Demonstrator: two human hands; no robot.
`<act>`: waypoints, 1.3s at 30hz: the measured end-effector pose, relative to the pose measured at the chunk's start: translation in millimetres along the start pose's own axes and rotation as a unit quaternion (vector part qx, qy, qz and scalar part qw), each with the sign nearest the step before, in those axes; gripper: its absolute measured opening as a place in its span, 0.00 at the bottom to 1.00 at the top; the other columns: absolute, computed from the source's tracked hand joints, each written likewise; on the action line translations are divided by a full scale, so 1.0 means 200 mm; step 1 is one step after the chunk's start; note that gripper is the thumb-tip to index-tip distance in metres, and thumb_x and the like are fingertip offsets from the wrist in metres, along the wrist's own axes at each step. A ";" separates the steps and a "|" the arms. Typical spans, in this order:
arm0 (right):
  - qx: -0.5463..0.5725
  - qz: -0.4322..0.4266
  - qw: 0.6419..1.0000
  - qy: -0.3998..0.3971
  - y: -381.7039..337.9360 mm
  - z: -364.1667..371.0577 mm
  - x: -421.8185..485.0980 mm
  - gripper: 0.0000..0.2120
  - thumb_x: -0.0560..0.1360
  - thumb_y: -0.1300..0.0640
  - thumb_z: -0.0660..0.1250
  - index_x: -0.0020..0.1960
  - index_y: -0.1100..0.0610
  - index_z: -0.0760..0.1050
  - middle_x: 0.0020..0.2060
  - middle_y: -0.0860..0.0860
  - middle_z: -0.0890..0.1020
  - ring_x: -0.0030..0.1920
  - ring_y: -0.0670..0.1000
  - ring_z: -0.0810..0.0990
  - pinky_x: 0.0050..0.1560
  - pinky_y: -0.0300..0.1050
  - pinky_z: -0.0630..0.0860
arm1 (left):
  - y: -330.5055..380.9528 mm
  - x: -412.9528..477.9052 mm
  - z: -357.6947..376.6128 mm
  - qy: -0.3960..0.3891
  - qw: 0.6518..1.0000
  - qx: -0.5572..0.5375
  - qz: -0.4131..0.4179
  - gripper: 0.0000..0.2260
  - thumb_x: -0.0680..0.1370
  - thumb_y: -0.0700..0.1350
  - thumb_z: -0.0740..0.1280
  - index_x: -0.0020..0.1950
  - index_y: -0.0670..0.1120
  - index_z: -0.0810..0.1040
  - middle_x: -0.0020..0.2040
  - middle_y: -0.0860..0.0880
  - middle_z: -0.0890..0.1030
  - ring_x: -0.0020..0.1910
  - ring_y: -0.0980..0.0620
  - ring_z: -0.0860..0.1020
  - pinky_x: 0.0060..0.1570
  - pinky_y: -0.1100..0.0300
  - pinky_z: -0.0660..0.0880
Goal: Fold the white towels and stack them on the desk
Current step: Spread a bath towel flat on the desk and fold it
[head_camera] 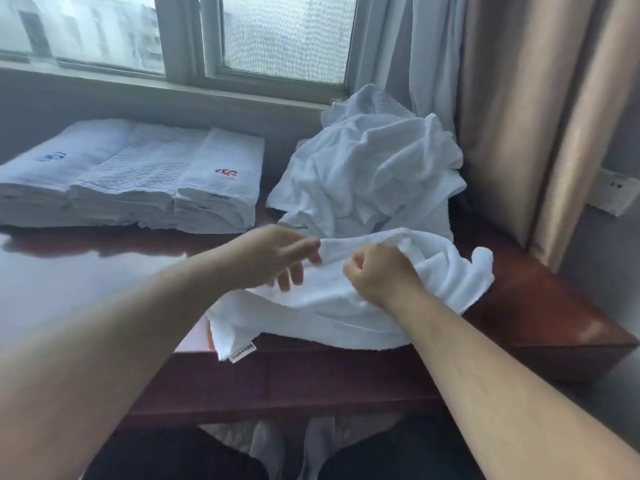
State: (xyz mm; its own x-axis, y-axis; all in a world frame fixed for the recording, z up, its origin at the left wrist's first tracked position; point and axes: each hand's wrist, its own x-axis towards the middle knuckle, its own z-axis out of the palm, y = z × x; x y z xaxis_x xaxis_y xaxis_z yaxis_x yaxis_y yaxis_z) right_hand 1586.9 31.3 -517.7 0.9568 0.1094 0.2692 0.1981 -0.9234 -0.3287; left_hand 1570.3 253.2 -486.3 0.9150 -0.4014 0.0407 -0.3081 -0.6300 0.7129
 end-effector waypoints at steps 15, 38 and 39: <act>-0.009 -0.011 0.983 -0.182 -0.13 0.21 0.12 0.31 0.80 0.32 0.43 0.80 0.41 0.49 0.77 0.50 0.65 0.74 0.60 0.64 0.72 0.63 0.62 | -0.35 -0.04 -0.10 -0.019 0.938 -0.337 -0.074 0.11 0.76 0.46 0.73 0.59 0.48 0.83 0.57 0.41 0.84 0.55 0.43 0.84 0.50 0.52 0.81; 0.051 -0.190 0.972 -0.128 -0.43 0.32 0.10 0.21 0.81 0.43 0.60 0.72 0.48 0.73 0.73 0.48 0.71 0.73 0.51 0.67 0.71 0.50 0.64 | -0.34 -0.09 -0.29 0.350 0.905 0.240 -0.040 0.21 0.75 0.44 0.72 0.67 0.49 0.74 0.57 0.48 0.76 0.60 0.44 0.73 0.63 0.53 0.68; 0.036 -0.172 0.975 -0.138 -0.44 0.35 0.10 0.22 0.82 0.42 0.58 0.73 0.47 0.71 0.74 0.49 0.70 0.75 0.52 0.65 0.72 0.52 0.61 | -0.36 -0.13 -0.23 0.357 0.906 0.222 -0.046 0.16 0.75 0.44 0.70 0.63 0.48 0.75 0.54 0.50 0.76 0.57 0.45 0.74 0.60 0.53 0.68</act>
State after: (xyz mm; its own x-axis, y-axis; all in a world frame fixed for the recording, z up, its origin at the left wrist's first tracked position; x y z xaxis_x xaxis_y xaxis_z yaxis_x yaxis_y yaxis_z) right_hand 1603.9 141.0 -545.9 0.8498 0.5123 0.1238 0.5224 -0.7875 -0.3270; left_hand 1580.9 340.6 -506.5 0.8286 0.0991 0.5510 -0.1513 -0.9080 0.3908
